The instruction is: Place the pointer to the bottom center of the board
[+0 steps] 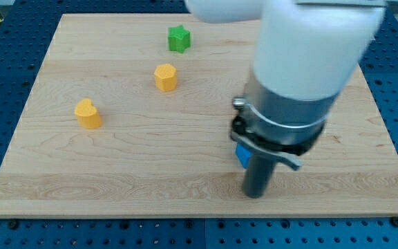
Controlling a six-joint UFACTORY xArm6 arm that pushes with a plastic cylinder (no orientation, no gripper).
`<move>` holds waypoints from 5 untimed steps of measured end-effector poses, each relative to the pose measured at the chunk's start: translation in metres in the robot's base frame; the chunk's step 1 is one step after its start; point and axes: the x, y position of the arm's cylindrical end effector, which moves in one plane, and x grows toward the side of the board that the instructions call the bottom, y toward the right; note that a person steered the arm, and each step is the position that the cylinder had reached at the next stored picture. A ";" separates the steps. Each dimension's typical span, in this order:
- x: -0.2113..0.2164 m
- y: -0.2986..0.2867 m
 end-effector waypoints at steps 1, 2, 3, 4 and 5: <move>-0.029 -0.057; -0.089 -0.080; -0.100 -0.071; -0.102 -0.046; -0.102 -0.031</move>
